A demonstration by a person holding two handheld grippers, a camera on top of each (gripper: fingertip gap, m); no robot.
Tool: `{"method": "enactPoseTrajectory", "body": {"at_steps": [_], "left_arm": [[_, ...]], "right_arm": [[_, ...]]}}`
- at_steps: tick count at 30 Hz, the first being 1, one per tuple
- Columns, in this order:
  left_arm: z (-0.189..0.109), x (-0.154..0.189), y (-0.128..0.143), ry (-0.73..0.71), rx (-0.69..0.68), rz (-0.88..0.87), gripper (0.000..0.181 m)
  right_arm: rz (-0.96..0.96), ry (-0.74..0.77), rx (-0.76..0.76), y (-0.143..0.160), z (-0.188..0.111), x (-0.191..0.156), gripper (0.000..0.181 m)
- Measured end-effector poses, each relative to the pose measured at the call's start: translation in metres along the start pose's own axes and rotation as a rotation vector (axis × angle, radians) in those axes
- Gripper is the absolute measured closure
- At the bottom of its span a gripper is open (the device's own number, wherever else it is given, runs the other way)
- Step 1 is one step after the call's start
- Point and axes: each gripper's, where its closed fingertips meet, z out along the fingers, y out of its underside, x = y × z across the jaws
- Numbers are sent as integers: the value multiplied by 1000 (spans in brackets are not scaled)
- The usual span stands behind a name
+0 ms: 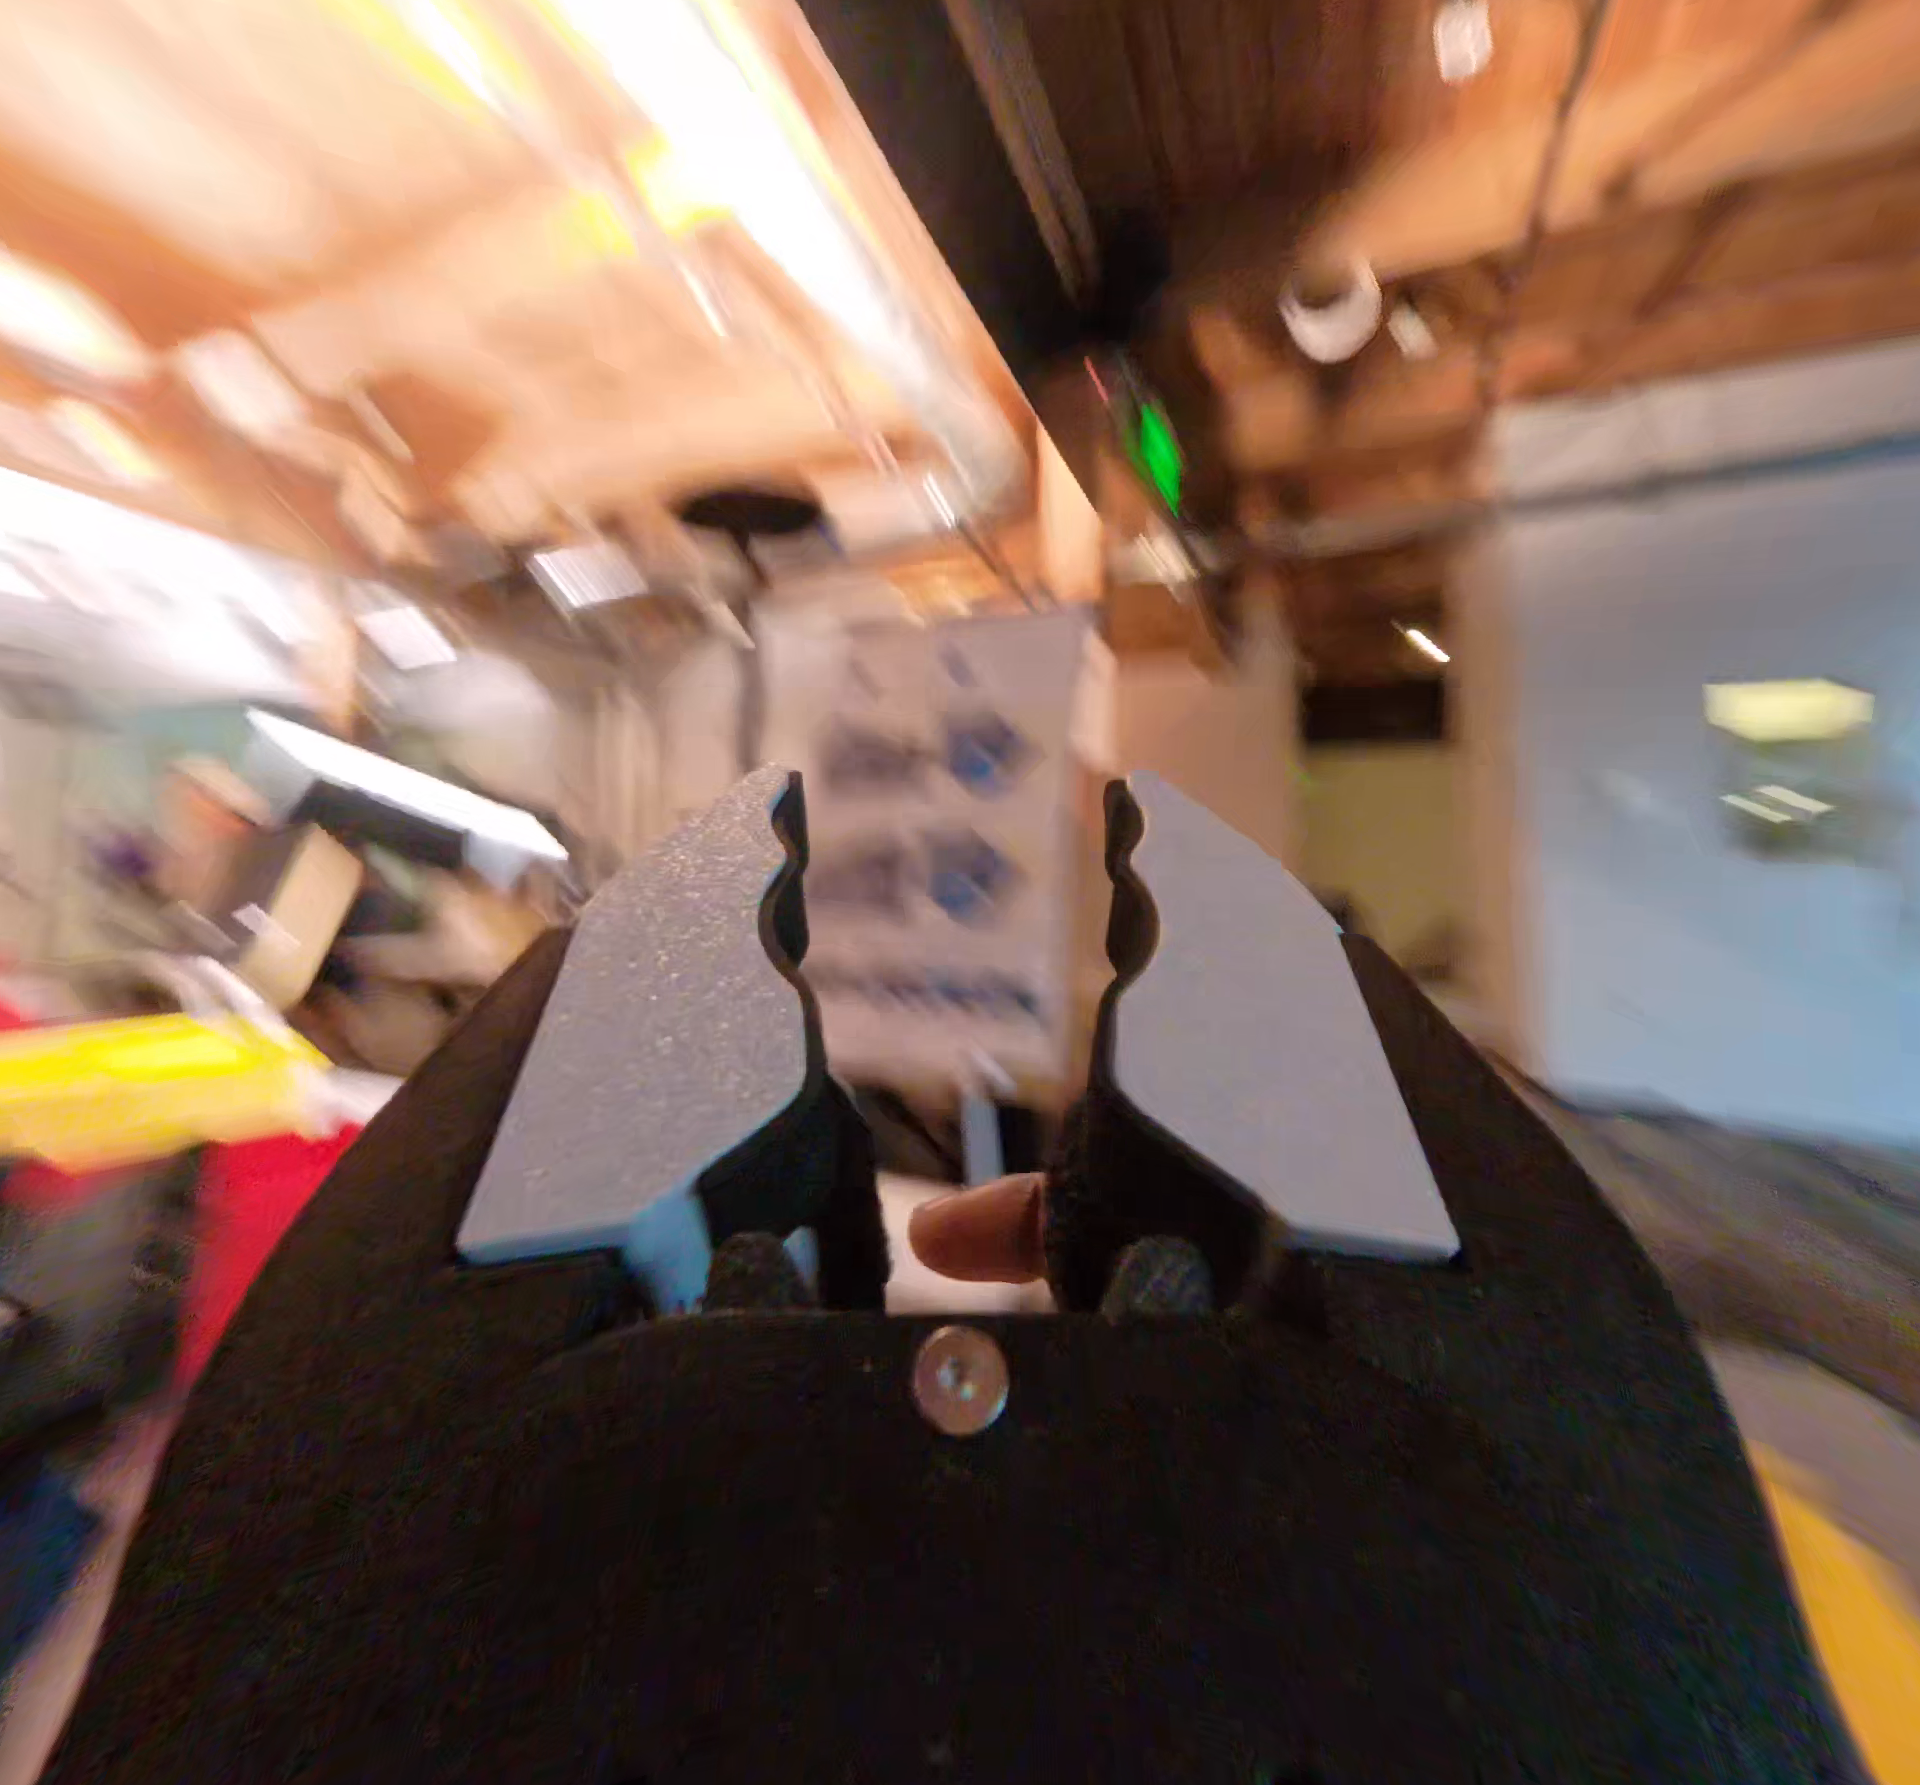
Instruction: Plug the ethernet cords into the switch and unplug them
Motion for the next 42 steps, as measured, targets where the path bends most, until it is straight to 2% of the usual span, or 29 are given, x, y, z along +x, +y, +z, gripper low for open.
{"method": "enactPoseTrajectory", "body": {"at_steps": [2, 4, 7, 10, 12, 14, 15, 17, 20, 24, 29, 31, 34, 37, 40, 42], "left_arm": [[-3, 1, -8, 1, 52, 19, 155], [-5, 3, -16, 8, 104, 39, 155], [-9, 5, -25, 11, 159, 65, 155], [-10, 4, -29, 3, 184, 70, 155], [-10, 3, -29, -11, 177, 76, 155], [-8, 2, -25, -28, 155, 96, 155], [-7, 3, -22, -25, 140, 106, 155], [-2, 4, -12, -26, 85, 126, 155], [2, 3, -3, -58, 24, 210, 154], [8, 5, 13, -74, -99, 315, 148], [7, 9, 8, -40, -67, 287, 140], [4, 4, 2, -70, -40, 267, 142], [-4, -10, -15, -140, 45, 193, 144], [-14, -29, -28, -232, 108, 115, 144], [-17, -25, -37, -184, 165, 44, 142], [-15, -18, -37, -121, 164, -7, 134]], "right_arm": [[213, -112, 241, -24, -4, -32, 130], [404, -199, 279, -11, -1, -59, 127], [608, -357, 129, 57, 5, -122, 120], [748, -531, -172, 139, 0, -197, 112], [832, -696, -310, 160, -12, -238, 115], [853, -734, -377, 169, -17, -256, 124], [834, -729, -398, 174, -18, -260, 131], [822, -757, -346, 170, -23, -262, 154], [885, -797, -346, 168, -27, -258, 158], [892, -863, -278, 148, -26, -246, 159], [787, -933, -218, 126, -29, -239, 158], [789, -946, -142, 110, -29, -230, 159], [738, -921, -133, 100, -25, -215, 159], [647, -931, -209, 98, -23, -207, 159], [529, -953, -392, 113, -27, -210, 159], [465, -968, -507, 126, -32, -214, 159]]}}
